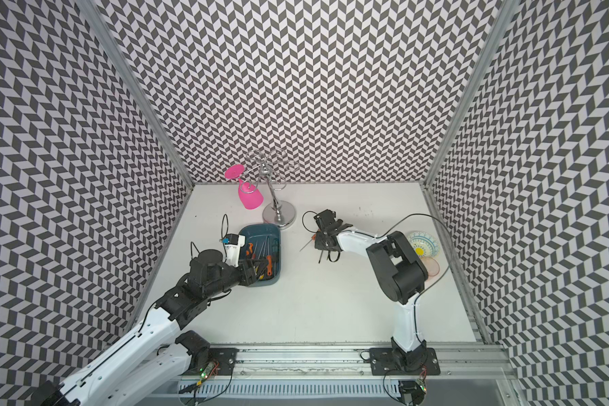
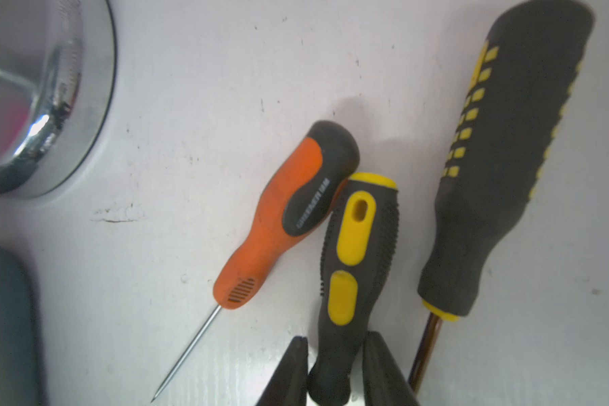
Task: Put the screwdriver on the desktop into the storage box
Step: Pick up the screwdriver from the center of the board.
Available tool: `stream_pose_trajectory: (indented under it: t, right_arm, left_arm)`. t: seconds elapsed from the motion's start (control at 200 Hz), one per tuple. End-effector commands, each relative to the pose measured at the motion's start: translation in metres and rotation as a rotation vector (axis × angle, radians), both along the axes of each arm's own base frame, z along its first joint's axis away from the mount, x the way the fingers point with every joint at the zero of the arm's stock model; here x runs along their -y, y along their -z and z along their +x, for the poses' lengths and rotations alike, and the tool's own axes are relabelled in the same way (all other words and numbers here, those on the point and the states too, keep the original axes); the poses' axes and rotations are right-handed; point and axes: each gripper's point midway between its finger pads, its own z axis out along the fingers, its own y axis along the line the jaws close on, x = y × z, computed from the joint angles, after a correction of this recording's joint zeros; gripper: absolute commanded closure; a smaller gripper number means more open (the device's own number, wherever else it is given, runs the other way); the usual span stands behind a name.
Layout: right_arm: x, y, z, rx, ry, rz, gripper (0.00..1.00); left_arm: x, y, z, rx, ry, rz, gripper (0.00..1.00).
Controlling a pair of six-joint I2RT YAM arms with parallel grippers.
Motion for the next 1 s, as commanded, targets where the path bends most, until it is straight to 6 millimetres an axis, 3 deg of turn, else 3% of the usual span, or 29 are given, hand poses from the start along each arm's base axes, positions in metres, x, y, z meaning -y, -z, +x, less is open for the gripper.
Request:
stream_pose_trajectory:
  t: [0.0, 0.17, 0.435, 0.796, 0.991]
  right_arm:
    - [0.02, 0.029, -0.032, -0.112, 0.007, -0.055, 0.71]
    - [0.025, 0.032, -0.037, -0.111, -0.001, -0.069, 0.75]
    - [0.011, 0.024, -0.037, -0.099, -0.065, -0.013, 0.83]
    - [-0.009, -0.034, -0.048, 0.035, -0.171, 0.168, 0.84]
    - [-0.01, -0.058, -0.059, 0.091, -0.211, 0.218, 0.84]
  left_arm:
    - [0.001, -0.001, 0.002, 0.011, -0.002, -0.006, 0.51]
    - [0.002, 0.001, 0.002, 0.005, 0.0, -0.012, 0.51]
    - [0.004, 0.0, 0.001, 0.003, 0.004, -0.024, 0.51]
    - [0.011, -0.009, 0.002, 0.011, 0.022, -0.082, 0.49]
    - [0.019, -0.007, 0.002, -0.009, 0.045, -0.111, 0.46]
